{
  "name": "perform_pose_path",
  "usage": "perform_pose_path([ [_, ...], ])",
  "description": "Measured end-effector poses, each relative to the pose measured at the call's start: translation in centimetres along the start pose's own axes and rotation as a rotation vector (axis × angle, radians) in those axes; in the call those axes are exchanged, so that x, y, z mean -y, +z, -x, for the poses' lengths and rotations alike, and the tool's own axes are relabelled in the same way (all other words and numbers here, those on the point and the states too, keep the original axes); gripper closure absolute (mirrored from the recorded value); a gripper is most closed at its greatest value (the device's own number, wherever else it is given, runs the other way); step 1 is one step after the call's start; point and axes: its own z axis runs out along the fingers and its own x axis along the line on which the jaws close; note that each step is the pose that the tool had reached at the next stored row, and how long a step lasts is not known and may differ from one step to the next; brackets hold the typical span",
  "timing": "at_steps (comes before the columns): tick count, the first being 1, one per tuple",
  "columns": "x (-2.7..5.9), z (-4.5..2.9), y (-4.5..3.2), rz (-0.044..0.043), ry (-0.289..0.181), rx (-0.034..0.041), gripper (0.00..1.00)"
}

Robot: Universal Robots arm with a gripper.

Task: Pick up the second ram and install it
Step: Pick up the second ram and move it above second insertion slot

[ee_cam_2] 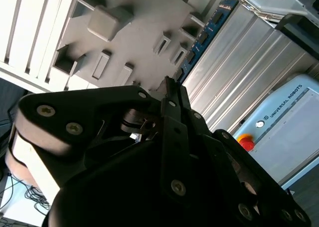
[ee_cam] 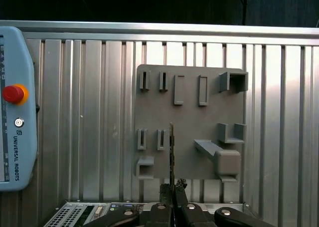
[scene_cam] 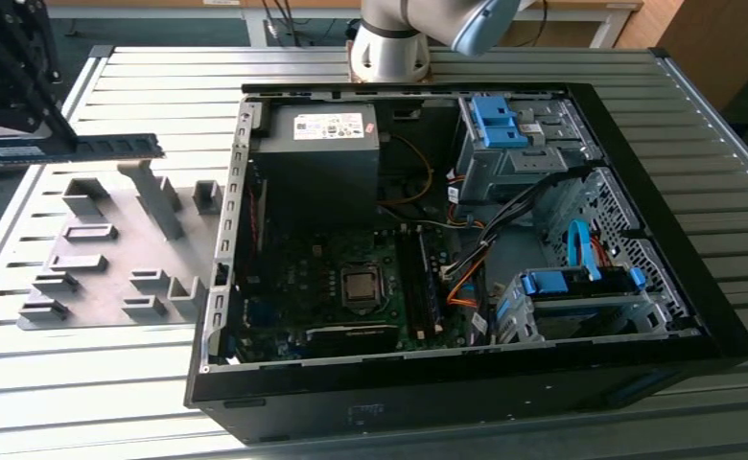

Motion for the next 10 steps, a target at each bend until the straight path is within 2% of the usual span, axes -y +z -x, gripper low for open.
perform_pose_path([
  [10, 2.43, -0.01, 0.03, 0.0000, -0.003, 0.0001, 0.86],
])
